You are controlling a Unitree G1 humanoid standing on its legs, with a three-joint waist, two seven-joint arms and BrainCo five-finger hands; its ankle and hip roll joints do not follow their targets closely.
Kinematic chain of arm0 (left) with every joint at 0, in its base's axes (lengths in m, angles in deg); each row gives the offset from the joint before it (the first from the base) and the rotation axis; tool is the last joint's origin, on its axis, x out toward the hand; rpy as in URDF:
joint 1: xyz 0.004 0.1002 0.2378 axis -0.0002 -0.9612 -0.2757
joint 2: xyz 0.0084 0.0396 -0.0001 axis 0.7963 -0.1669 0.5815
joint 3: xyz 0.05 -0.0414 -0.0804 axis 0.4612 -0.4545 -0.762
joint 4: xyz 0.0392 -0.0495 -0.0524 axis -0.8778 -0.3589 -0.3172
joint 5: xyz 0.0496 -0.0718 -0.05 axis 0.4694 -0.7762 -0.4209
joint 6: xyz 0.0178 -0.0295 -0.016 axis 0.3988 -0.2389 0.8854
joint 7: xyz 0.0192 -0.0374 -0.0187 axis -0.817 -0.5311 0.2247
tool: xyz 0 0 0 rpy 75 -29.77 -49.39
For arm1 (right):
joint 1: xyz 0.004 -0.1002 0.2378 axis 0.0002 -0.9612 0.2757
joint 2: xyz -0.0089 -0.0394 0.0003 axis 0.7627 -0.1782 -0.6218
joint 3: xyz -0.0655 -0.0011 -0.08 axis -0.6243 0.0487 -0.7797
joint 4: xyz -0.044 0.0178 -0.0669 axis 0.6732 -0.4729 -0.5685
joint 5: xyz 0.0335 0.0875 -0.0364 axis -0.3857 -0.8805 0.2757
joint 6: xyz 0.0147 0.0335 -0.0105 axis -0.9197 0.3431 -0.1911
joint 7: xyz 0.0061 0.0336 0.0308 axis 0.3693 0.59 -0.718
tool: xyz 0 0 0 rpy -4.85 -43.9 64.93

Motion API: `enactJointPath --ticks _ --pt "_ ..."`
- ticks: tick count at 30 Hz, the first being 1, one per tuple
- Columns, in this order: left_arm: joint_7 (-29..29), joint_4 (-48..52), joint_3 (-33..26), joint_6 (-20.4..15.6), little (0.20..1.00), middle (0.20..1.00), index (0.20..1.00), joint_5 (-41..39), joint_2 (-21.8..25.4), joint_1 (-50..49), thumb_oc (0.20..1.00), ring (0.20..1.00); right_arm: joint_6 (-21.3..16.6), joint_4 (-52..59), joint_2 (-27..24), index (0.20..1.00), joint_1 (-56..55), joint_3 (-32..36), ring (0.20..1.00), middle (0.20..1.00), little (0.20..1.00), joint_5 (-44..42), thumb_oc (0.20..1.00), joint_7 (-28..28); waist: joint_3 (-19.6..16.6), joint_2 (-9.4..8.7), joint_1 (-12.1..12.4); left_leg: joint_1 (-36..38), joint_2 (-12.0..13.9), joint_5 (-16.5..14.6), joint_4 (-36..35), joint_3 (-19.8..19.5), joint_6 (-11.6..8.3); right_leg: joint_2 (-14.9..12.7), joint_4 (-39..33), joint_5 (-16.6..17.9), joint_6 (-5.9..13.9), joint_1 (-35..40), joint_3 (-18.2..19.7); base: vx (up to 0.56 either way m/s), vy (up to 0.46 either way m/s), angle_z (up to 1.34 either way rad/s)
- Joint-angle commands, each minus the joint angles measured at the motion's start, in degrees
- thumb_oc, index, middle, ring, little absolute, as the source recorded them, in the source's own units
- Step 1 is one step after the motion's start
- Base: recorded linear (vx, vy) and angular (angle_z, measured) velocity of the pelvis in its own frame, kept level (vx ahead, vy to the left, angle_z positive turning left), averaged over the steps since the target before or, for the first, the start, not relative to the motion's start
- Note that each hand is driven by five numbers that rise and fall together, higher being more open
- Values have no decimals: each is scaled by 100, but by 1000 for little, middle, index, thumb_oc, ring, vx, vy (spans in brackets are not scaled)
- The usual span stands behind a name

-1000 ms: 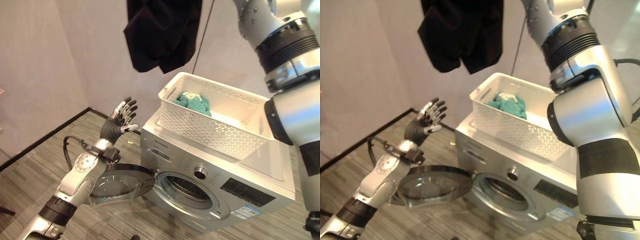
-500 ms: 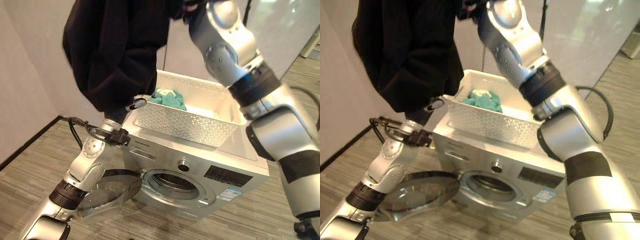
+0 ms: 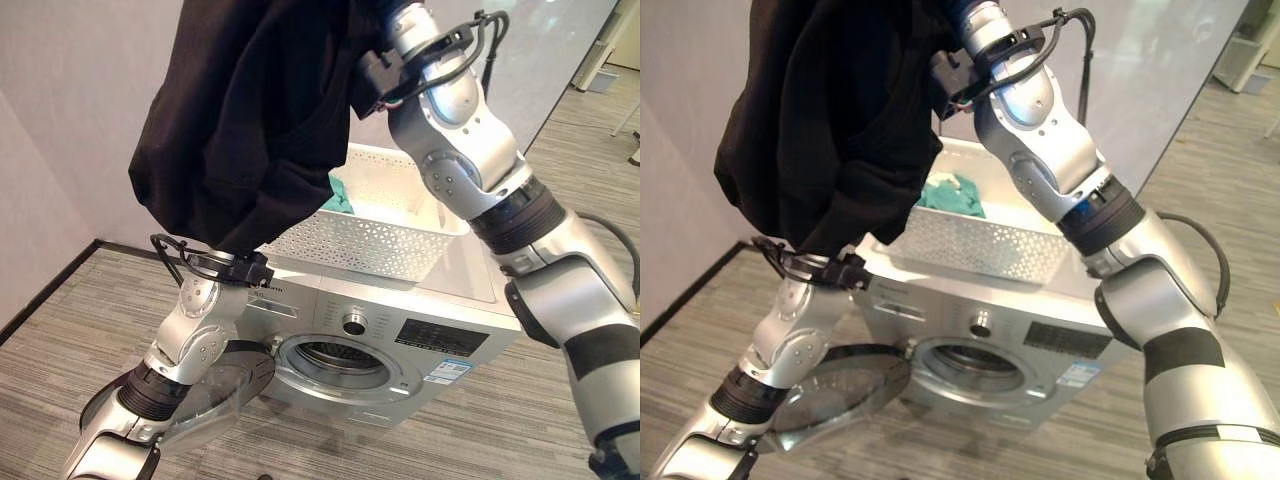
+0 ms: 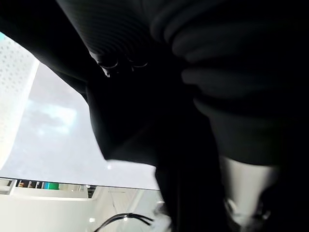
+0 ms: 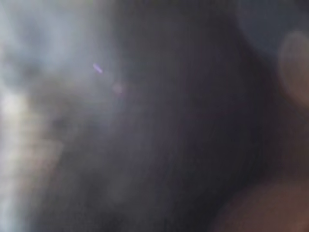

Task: Grab the laundry basket,head to the washer,open it,put in the laundry and shut it.

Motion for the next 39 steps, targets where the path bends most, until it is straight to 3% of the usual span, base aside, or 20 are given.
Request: enactJointPath --ticks 1,3,5,6,13,20,28,29,30,31,32,39 --pt "-150 280 -330 -523 1000 1000 1000 -152 2 386 1000 1000 -15 -84 -527 200 309 32 200 200 200 904 200 -32 -230 -146 101 -8 -1 -115 12 -116 -177 -207 10 73 294 135 414 0 0 0" --pt "-244 368 -376 -541 1000 1000 1000 -248 -28 339 1000 1000 30 355 -881 200 212 -195 200 200 200 1466 200 -264 -221 -147 127 1 -10 -117 12 -124 -170 -210 12 74 302 144 411 0 0 0" --pt "-285 375 -335 -533 1000 1000 1000 -329 -66 333 1000 1000 27 456 -992 200 78 -131 200 200 200 1506 200 -241 -223 -142 139 8 -17 -123 12 -134 -165 -214 9 71 305 154 405 0 0 0" --pt "-440 506 -328 -529 1000 1000 1000 -476 -47 276 1000 1000 109 817 -1469 200 325 -554 200 200 200 2659 200 -380 -216 -150 169 37 -29 -149 12 -162 -170 -221 19 45 318 187 386 9 -3 -4" --pt "-765 547 -101 -477 1000 1000 1000 -774 -145 294 1000 1000 -9 1414 -2288 200 86 -949 200 200 200 2711 200 -855 -218 -124 218 21 -66 -129 12 -216 -168 -250 14 62 341 203 301 1 1 2" --pt "-808 459 112 -426 1000 1000 1000 -813 -189 365 1000 1000 47 1874 -2334 200 -233 -1264 200 200 200 2025 200 -1472 -203 -95 244 47 -79 -124 12 -228 -159 -260 21 41 340 246 266 0 0 0" --pt "-861 461 346 -321 1000 1000 1000 -892 -159 286 1000 1000 181 1850 -2129 200 -561 -1256 200 200 200 1446 200 -1634 -192 -91 238 100 -85 -152 12 -187 -128 -265 29 38 344 274 272 0 0 0" --pt "-880 472 377 -300 1000 1000 1000 -900 -164 301 1000 1000 190 1836 -2099 316 -580 -1241 316 316 316 1542 316 -1628 -193 -89 238 106 -85 -157 12 -182 -122 -266 31 40 347 273 275 0 0 0" --pt "-884 473 395 -286 1000 1000 1000 -916 -197 310 1000 1000 208 1831 -2067 501 -620 -1216 501 501 501 1641 501 -1608 -192 -87 236 113 -84 -161 12 -181 -119 -267 34 42 346 276 287 0 0 0" --pt "-877 471 399 -278 887 887 887 -897 -196 313 887 887 232 1821 -2061 1000 -651 -1206 1000 1000 1000 1752 1000 -1589 -193 -91 237 119 -83 -165 12 -177 -115 -265 33 40 347 281 294 0 0 0" --pt "-870 472 397 -273 200 200 200 -880 -205 310 200 200 248 1820 -2069 1000 -651 -1181 1000 1000 1000 1906 1000 -1546 -191 -89 240 122 -81 -167 12 -172 -112 -268 30 40 348 281 294 0 0 0" --pt "-912 498 407 -195 200 200 200 -908 -281 288 200 200 267 1948 -2046 1000 -908 -932 1000 1000 1000 2215 1000 -1518 -163 -71 229 114 -78 -164 12 -157 -88 -275 32 55 344 247 333 0 0 0"
